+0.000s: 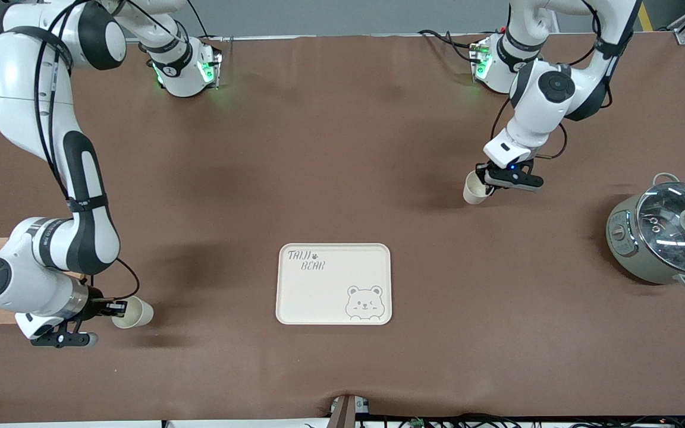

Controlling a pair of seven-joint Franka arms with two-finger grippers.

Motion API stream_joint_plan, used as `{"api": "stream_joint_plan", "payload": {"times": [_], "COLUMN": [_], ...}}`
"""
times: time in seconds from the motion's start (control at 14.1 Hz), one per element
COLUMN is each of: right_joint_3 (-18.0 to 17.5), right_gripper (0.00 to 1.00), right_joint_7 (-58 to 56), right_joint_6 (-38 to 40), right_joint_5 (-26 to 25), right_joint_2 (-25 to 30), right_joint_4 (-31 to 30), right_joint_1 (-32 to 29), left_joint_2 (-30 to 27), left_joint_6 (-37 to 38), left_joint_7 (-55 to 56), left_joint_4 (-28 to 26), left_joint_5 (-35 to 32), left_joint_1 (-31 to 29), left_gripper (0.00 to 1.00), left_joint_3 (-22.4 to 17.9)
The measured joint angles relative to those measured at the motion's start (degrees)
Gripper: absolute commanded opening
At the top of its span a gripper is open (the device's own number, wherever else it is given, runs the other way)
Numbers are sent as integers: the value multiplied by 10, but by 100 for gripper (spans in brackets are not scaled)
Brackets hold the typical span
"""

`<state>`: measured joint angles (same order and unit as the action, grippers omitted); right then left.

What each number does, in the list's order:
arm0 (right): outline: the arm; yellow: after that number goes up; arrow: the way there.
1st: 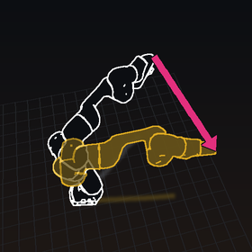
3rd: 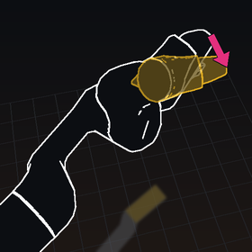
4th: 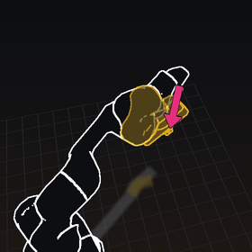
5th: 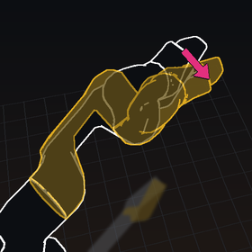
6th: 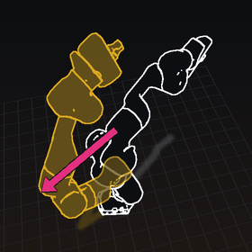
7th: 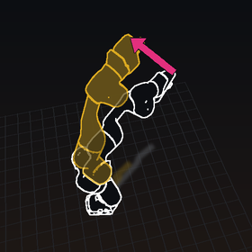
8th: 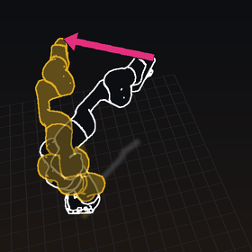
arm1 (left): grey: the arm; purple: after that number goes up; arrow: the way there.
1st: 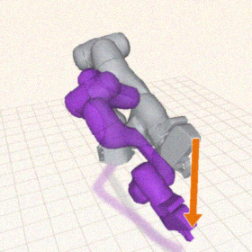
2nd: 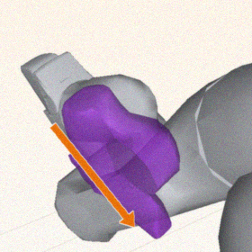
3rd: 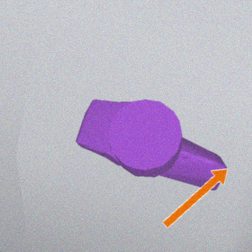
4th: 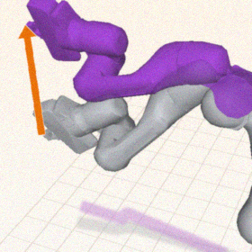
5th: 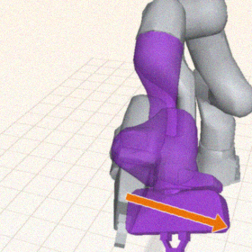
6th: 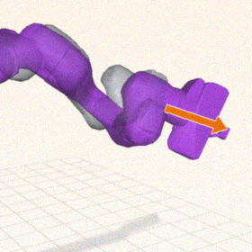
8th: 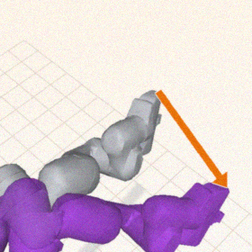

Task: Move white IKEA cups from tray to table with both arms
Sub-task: 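Lower the cups onto the table with both grippers and open them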

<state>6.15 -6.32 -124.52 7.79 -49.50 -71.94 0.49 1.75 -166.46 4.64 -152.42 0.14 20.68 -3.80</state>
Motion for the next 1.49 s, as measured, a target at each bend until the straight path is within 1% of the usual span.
{"api": "stream_joint_plan", "payload": {"times": [0.14, 0.21, 0.28, 0.36, 0.43, 0.5, 0.57, 0.64, 0.71, 1.14, 1.49], "right_joint_3": [0, 0, 0, 0, 0, -1, -1, -2, -2, -6, -5], "right_gripper": [0, 4, 15, 28, 50, 72, 97, 100, 100, 100, 100], "right_joint_7": [0, 0, 0, 0, 0, 0, -1, -1, -1, -7, -7], "right_joint_6": [0, 0, 0, -1, -1, -1, -1, -1, -1, -2, 30], "right_joint_5": [0, 0, 0, 0, 0, 0, 0, 0, 0, 0, 0], "right_joint_2": [-8, -10, -12, -13, -13, -14, -14, -15, -15, -2, 46], "right_joint_4": [0, 0, 0, 0, 0, 0, 0, 0, 0, 9, 11], "right_joint_1": [-3, -4, -4, -4, -4, -4, -4, -4, -4, -1, -1], "left_joint_2": [30, 40, 48, 52, 53, 53, 53, 53, 53, 55, 55], "left_joint_6": [-27, -36, -44, -47, -47, -47, -47, -47, -47, -48, -46], "left_joint_7": [-1, -1, -1, -1, -1, -3, -8, -14, -17, -24, -24], "left_joint_4": [0, 1, 1, 2, 3, 4, 5, 6, 7, 11, 24], "left_joint_5": [0, 0, 0, 0, 0, 0, 0, 0, 0, 0, 0], "left_joint_1": [-3, -4, -6, -8, -9, -9, -10, -10, -12, -21, -32], "left_gripper": [0, 0, 0, 0, 27, 80, 90, 92, 100, 100, 100], "left_joint_3": [0, 0, 0, 0, 0, 0, 0, 0, 0, 0, 0]}}
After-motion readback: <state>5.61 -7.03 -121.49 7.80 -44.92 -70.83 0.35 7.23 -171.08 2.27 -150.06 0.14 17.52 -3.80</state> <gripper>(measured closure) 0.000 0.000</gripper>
